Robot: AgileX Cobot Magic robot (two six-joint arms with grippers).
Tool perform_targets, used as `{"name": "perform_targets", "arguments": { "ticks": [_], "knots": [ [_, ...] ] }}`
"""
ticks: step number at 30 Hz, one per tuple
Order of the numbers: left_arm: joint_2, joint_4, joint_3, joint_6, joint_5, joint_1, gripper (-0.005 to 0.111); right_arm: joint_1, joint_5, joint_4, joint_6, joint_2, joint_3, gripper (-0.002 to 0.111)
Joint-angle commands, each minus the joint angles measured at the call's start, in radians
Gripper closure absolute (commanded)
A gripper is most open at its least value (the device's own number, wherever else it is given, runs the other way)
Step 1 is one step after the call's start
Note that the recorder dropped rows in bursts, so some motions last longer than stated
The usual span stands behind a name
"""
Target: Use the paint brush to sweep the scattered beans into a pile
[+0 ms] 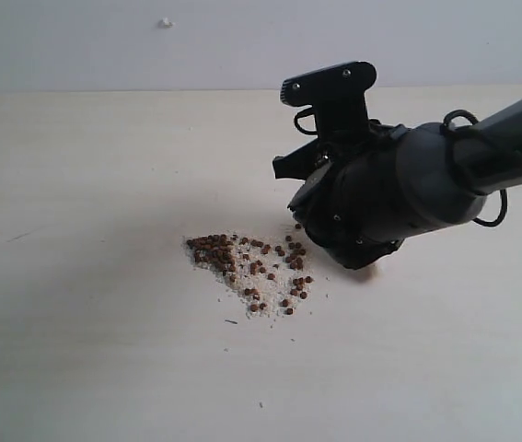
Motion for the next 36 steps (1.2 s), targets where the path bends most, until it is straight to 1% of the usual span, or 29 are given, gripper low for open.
{"name": "perform_targets", "arguments": {
  "ticks": [1,10,19,25,28,33,36],
  "knots": [
    [-0.007,-0.008,-0.001,0.003,0.001,0.001,0.107,0.013,-0.064,-0.009,0.006,0.012,-0.041,0.108],
    [-0.007,-0.008,-0.001,0.003,0.001,0.001,0.107,0.067,-0.194,-0.009,0.006,0.044,-0.115,0.108],
    [-0.007,-0.008,-0.001,0.003,0.001,0.001,0.107,0.159,-0.200,-0.009,0.006,0.044,-0.170,0.108],
    [-0.007,-0.008,-0.001,0.003,0.001,0.001,0.107,0.175,-0.203,-0.009,0.006,0.044,-0.208,0.108],
    [-0.007,-0.008,-0.001,0.003,0.001,0.001,0.107,0.175,-0.181,-0.009,-0.004,0.023,-0.214,0.108],
    [-0.007,-0.008,-0.001,0.003,0.001,0.001,0.107,0.175,-0.076,-0.009,-0.116,-0.035,-0.214,0.108],
    [-0.007,-0.008,-0.001,0.003,0.001,0.001,0.107,0.175,-0.020,-0.009,-0.144,-0.042,-0.214,0.108]
  ]
}}
